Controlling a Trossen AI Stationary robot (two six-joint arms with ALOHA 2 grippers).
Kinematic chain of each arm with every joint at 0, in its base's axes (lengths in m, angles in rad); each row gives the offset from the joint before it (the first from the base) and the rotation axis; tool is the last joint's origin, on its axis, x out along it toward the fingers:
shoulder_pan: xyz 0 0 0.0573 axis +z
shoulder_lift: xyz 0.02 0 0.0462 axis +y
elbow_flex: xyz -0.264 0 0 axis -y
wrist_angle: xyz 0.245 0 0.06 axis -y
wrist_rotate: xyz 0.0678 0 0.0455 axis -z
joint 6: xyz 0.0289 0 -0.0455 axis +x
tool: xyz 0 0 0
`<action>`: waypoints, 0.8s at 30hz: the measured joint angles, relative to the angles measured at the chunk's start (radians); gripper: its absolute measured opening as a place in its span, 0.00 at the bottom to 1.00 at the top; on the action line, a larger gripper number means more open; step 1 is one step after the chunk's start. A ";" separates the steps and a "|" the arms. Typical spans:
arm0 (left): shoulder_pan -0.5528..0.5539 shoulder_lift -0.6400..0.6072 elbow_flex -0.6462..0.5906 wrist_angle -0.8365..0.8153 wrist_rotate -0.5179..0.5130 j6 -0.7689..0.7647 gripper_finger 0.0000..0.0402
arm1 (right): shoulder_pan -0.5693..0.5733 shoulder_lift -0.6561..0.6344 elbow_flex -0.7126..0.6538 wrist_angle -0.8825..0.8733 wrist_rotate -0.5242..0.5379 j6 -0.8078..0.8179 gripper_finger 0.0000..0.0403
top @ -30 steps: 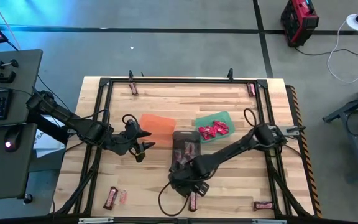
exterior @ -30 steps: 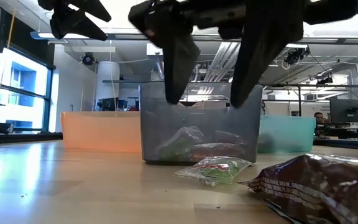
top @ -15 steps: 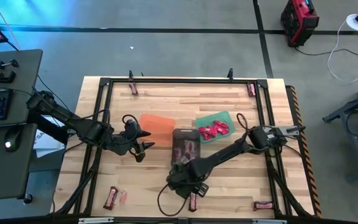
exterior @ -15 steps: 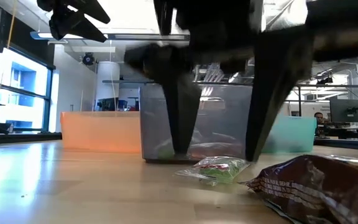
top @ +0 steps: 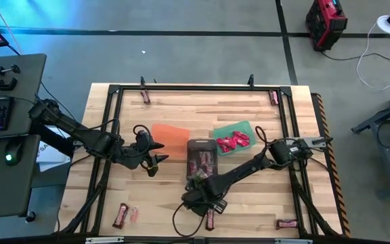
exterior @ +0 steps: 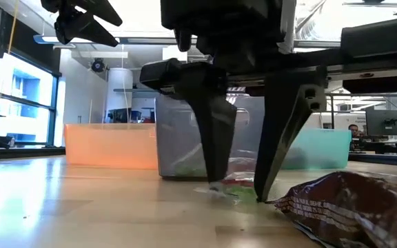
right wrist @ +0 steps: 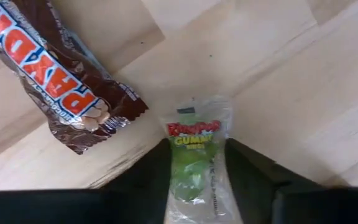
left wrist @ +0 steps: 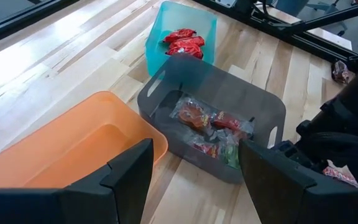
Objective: Sort candy by brand, put in halloween buckets
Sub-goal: Put the green gummy into the black bin
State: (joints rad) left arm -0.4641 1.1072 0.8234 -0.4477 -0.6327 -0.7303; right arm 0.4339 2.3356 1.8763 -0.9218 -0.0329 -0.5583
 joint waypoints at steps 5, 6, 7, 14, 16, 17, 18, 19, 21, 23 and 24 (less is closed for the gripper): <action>0.000 0.000 0.000 0.000 0.000 0.000 0.57 | 0.001 0.005 0.028 -0.031 0.007 0.000 0.13; 0.000 0.000 0.000 -0.001 0.000 0.000 0.57 | 0.000 0.006 0.040 -0.045 0.012 0.000 0.09; 0.000 0.000 0.000 -0.001 0.000 0.000 0.57 | -0.003 0.007 0.054 -0.059 0.023 0.000 0.05; 0.000 0.000 0.000 -0.001 -0.005 0.013 0.57 | -0.043 0.005 0.222 -0.134 0.089 -0.026 0.07; 0.000 0.000 0.000 -0.001 -0.005 0.018 0.57 | -0.055 0.003 0.299 -0.143 0.093 -0.032 0.08; 0.000 0.000 0.000 -0.001 -0.005 0.018 0.57 | -0.061 0.003 0.341 -0.150 0.093 -0.034 0.08; 0.000 0.000 0.000 -0.001 -0.006 0.018 0.57 | -0.067 0.003 0.382 -0.158 0.093 -0.033 0.08; 0.000 0.000 0.000 -0.001 -0.006 0.019 0.57 | -0.073 0.001 0.423 -0.169 0.093 -0.026 0.07; 0.000 0.000 0.000 -0.001 -0.006 0.018 0.57 | -0.090 -0.005 0.484 -0.192 0.093 0.010 0.07; 0.000 0.000 0.000 -0.002 -0.008 0.019 0.57 | -0.108 -0.055 0.442 -0.186 0.090 0.063 0.07; 0.000 0.000 0.001 -0.003 -0.008 0.023 0.57 | -0.119 -0.075 0.413 -0.202 0.087 0.085 0.07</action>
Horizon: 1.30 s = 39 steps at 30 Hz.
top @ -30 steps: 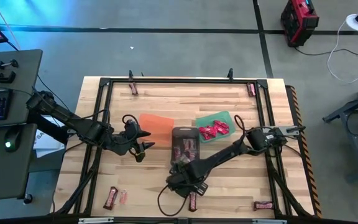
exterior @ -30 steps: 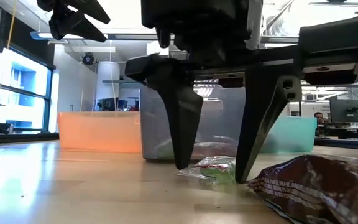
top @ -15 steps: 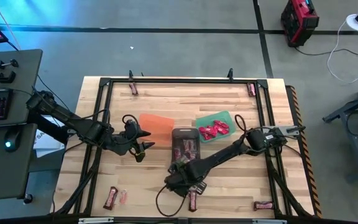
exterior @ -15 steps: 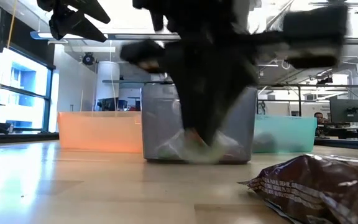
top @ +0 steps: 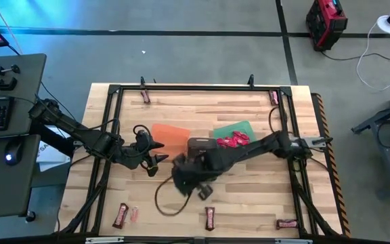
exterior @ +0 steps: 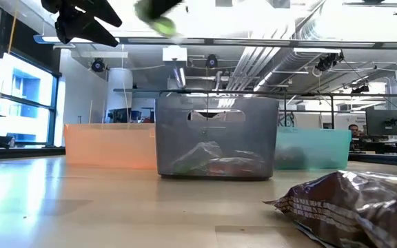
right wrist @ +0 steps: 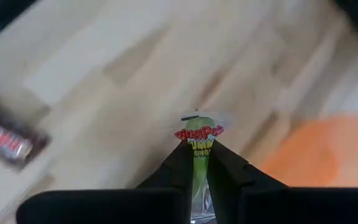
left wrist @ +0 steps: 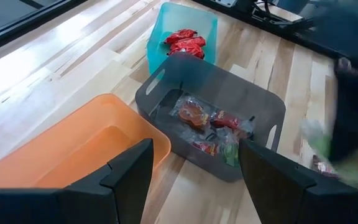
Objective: Sort candy by brand, put in halloween buckets
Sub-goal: Put the green gummy into the black bin, then put the orange gummy into the black bin
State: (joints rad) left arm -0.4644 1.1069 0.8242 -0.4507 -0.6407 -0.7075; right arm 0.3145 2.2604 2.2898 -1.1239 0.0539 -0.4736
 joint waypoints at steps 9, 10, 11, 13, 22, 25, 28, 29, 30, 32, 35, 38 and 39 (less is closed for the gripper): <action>0.000 0.000 0.000 -0.013 0.000 0.005 0.57 | -0.095 -0.144 -0.263 -0.038 -0.017 0.164 0.08; 0.000 0.000 0.000 -0.015 0.000 0.005 0.57 | -0.106 -0.154 -0.300 -0.019 -0.026 0.183 0.08; 0.000 0.000 0.000 -0.015 0.000 0.005 0.57 | -0.114 -0.165 -0.335 0.000 -0.032 0.203 0.08; -0.001 0.000 0.000 -0.018 0.000 0.005 0.57 | -0.128 -0.179 -0.394 0.032 -0.039 0.251 0.09; -0.001 0.000 0.000 -0.024 0.000 0.005 0.57 | -0.120 -0.213 -0.433 0.058 0.095 0.363 0.37; -0.001 0.000 0.000 -0.025 0.005 0.005 0.57 | -0.117 -0.215 -0.423 0.030 0.103 0.389 0.48; 0.000 0.000 0.000 -0.027 0.045 0.029 0.57 | -0.117 -0.218 -0.420 -0.016 0.084 0.429 0.56; -0.001 0.000 0.000 -0.027 0.071 0.049 0.57 | -0.116 -0.223 -0.420 -0.043 0.072 0.432 0.58; -0.001 0.000 0.000 -0.027 0.101 0.068 0.57 | -0.116 -0.228 -0.420 -0.067 0.059 0.434 0.59; -0.001 0.000 0.000 -0.027 0.158 0.093 0.57 | -0.114 -0.251 -0.421 -0.109 0.045 0.451 0.61; -0.001 0.000 0.000 -0.023 0.221 0.065 0.57 | -0.103 -0.310 -0.453 -0.143 0.073 0.493 0.61; -0.001 0.003 0.000 -0.033 0.320 -0.083 0.57 | -0.080 -0.428 -0.564 -0.108 0.144 0.583 0.61; -0.001 0.010 0.001 -0.046 0.367 -0.158 0.56 | -0.070 -0.478 -0.618 -0.086 0.166 0.626 0.61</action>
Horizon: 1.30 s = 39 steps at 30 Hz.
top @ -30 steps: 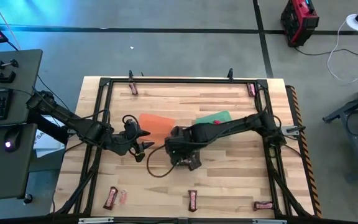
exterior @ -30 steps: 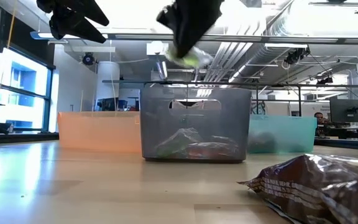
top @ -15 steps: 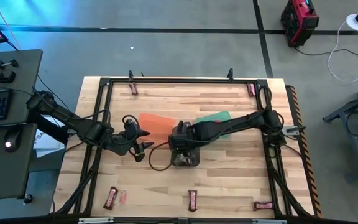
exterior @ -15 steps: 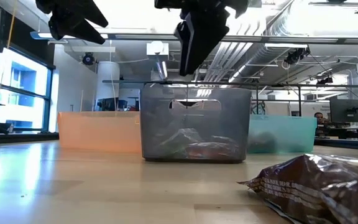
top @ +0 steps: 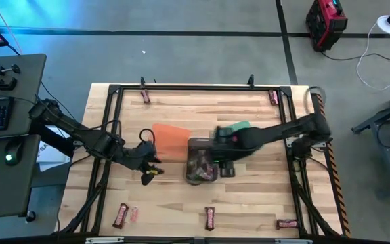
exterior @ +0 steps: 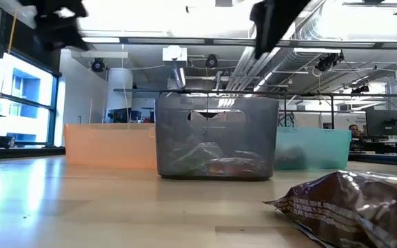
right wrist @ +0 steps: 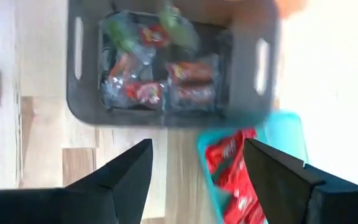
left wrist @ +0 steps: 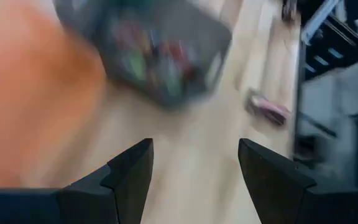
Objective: Sort candy by brand, put in halloween buckets
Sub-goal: Put the orange gummy into the black bin
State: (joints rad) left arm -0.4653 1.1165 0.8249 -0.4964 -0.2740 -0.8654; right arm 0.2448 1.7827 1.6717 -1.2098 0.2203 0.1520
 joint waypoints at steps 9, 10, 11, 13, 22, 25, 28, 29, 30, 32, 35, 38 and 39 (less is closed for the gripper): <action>-0.209 0.233 0.000 -0.055 0.358 -0.514 0.45 | 0.108 -0.348 -0.525 0.295 0.039 0.562 0.61; -0.239 0.267 0.004 -0.057 0.385 -0.545 0.43 | 0.122 -0.366 -0.569 0.339 0.039 0.613 0.61; -0.266 0.297 0.011 -0.060 0.406 -0.571 0.42 | 0.135 -0.381 -0.607 0.382 0.038 0.655 0.61; -0.310 0.346 0.030 -0.059 0.423 -0.612 0.40 | 0.158 -0.401 -0.669 0.474 0.038 0.713 0.61; -0.397 0.491 0.076 -0.059 0.414 -0.651 0.41 | 0.173 -0.395 -0.758 0.676 0.039 0.758 0.61; -0.403 0.512 0.076 -0.060 0.414 -0.651 0.44 | 0.165 -0.395 -0.759 0.678 0.039 0.747 0.61; -0.403 0.518 0.076 -0.060 0.413 -0.650 0.48 | 0.165 -0.395 -0.759 0.677 0.052 0.739 0.61; -0.403 0.520 0.076 -0.060 0.413 -0.650 0.50 | 0.165 -0.395 -0.759 0.678 0.060 0.738 0.61; -0.403 0.521 0.076 -0.061 0.413 -0.651 0.51 | 0.165 -0.395 -0.759 0.678 0.061 0.738 0.61; -0.403 0.520 0.076 -0.061 0.414 -0.657 0.52 | 0.165 -0.395 -0.758 0.677 0.065 0.738 0.61; -0.403 0.521 0.072 -0.064 0.413 -0.677 0.53 | 0.165 -0.395 -0.759 0.677 0.069 0.738 0.61; -0.403 0.546 0.072 -0.058 0.413 -0.677 0.51 | 0.165 -0.395 -0.759 0.677 0.069 0.738 0.61; -0.403 0.557 0.071 -0.057 0.415 -0.675 0.50 | 0.165 -0.395 -0.759 0.677 0.069 0.738 0.61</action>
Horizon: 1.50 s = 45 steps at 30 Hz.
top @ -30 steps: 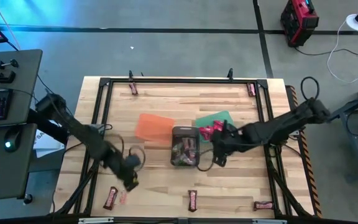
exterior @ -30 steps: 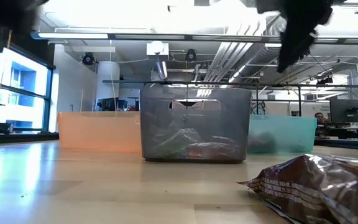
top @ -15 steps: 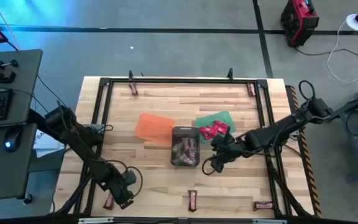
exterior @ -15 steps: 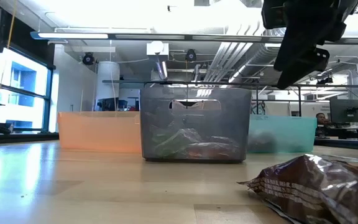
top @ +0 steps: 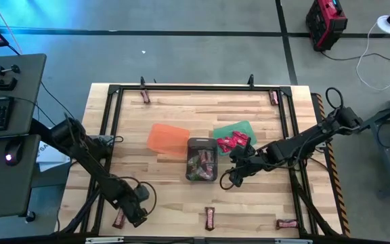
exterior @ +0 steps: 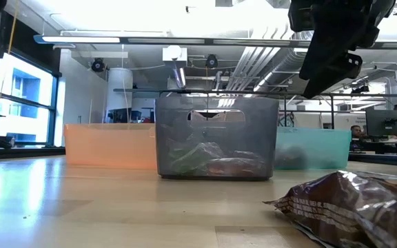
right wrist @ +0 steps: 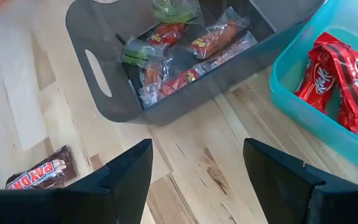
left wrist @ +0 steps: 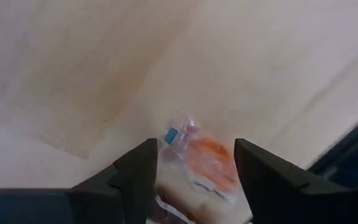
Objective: Sort candy by brand, put in halloween buckets
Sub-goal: Put the orange gummy into the black bin, then put the brown chocolate bar into the orange bin
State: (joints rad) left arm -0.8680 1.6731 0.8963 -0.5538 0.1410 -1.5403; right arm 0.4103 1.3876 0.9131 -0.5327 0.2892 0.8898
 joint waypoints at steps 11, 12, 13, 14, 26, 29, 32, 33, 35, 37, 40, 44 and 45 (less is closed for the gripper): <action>0.024 -0.032 0.017 -0.074 0.000 0.081 0.11 | 0.000 0.000 0.000 0.000 0.000 0.000 0.61; 0.033 -0.057 0.023 -0.082 -0.011 0.098 0.06 | 0.000 0.000 0.000 0.000 0.000 0.000 0.61; 0.042 -0.082 0.026 -0.086 -0.025 0.114 0.03 | 0.000 0.000 0.000 0.000 0.000 0.000 0.61; 0.055 -0.109 0.027 -0.095 -0.043 0.131 0.02 | 0.000 0.000 0.000 0.000 0.000 0.000 0.61; 0.390 -0.328 0.109 0.164 -0.390 0.778 0.01 | -0.006 0.000 0.000 0.209 0.082 0.002 0.61; 0.479 -0.278 0.128 0.318 -0.389 0.967 0.02 | -0.007 -0.003 0.000 0.317 0.087 0.000 0.61; 0.551 -0.209 0.160 0.388 -0.397 1.054 0.02 | -0.011 -0.021 0.013 0.390 0.087 0.000 0.61; 0.570 -0.184 0.173 0.395 -0.401 1.066 0.03 | -0.011 -0.029 0.027 0.394 0.087 -0.001 0.61; 0.601 -0.136 0.193 0.392 -0.403 1.102 0.06 | -0.011 -0.047 0.058 0.396 0.097 -0.030 0.61; 0.624 -0.092 0.209 0.395 -0.385 1.137 0.10 | -0.009 -0.065 0.090 0.396 0.113 -0.081 0.61; 0.647 -0.046 0.220 0.393 -0.325 1.149 0.21 | -0.008 -0.087 0.139 0.390 0.144 -0.149 0.61; 0.661 -0.035 0.223 0.393 -0.276 1.130 0.37 | -0.009 -0.089 0.216 0.311 0.164 -0.208 0.61; 0.662 -0.040 0.224 0.391 -0.276 1.126 0.41 | -0.009 -0.088 0.232 0.280 0.165 -0.215 0.61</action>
State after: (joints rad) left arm -0.2056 1.6329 1.1202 -0.1626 -0.1348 -0.4139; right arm 0.4015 1.2992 1.1450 -0.2525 0.4543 0.6748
